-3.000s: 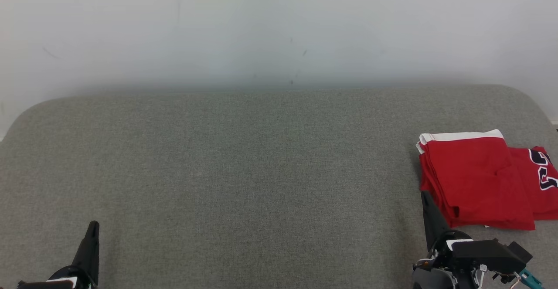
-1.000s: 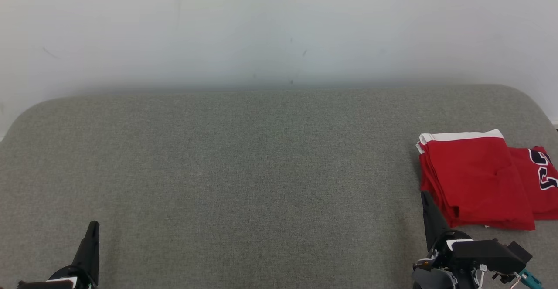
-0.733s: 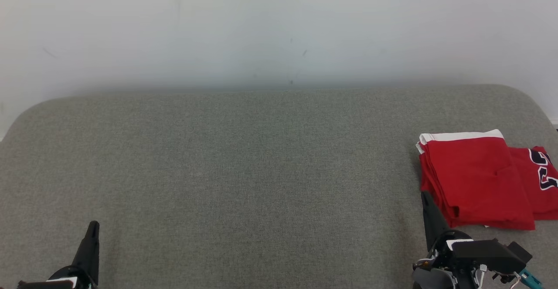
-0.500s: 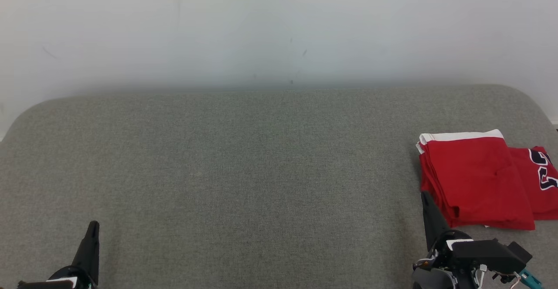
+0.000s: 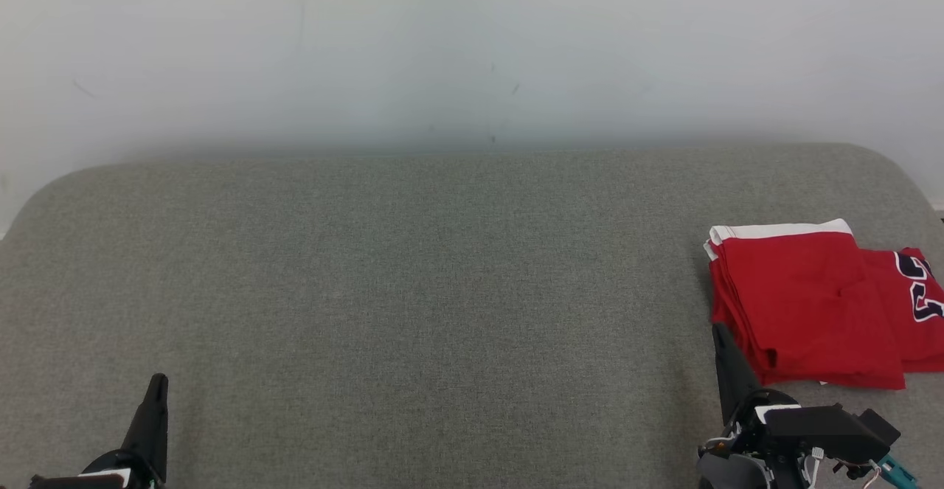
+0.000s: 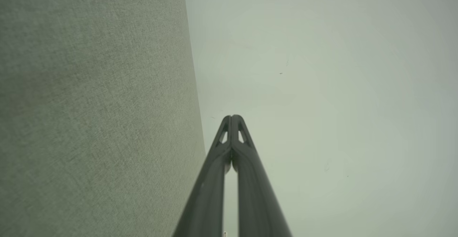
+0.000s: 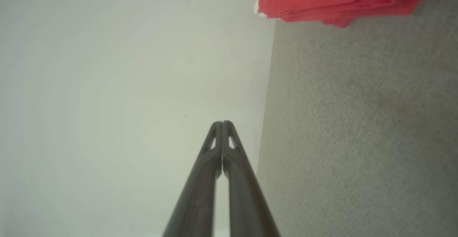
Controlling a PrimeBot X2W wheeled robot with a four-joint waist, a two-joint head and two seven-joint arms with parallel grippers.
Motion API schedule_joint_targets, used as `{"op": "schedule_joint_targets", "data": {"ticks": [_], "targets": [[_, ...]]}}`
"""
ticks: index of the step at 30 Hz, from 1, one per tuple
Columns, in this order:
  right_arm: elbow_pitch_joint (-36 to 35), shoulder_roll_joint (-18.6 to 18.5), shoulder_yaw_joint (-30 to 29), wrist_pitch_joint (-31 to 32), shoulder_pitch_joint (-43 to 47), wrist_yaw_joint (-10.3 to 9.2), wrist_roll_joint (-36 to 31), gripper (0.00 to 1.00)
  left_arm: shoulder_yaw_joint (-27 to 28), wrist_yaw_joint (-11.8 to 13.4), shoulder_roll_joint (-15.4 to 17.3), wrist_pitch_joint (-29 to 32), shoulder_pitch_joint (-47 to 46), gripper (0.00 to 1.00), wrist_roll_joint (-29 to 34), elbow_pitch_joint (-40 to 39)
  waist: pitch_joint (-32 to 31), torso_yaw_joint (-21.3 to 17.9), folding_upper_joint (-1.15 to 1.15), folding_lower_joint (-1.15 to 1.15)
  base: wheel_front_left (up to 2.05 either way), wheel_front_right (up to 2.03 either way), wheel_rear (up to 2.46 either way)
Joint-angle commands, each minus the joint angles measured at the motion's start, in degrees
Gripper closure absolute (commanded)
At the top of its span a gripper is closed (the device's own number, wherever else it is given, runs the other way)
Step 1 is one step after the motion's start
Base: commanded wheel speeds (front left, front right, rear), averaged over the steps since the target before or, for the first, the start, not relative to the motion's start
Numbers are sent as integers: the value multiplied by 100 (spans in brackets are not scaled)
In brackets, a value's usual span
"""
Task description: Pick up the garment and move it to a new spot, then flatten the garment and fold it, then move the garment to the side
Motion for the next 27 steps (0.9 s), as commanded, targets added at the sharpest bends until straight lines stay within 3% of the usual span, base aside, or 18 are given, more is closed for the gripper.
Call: {"op": "schedule_joint_targets", "data": {"ticks": [1,27], "targets": [[-20,-5,7,10,-22,-12,-1,100,10,-16,-10,7,-46,100,-10,-22,0,0,0,0,0,0,0],[-21,-5,6,9,-22,-12,0,100,10,-16,-10,6,-46,100,-11,-23,0,0,0,0,0,0,0]]}}
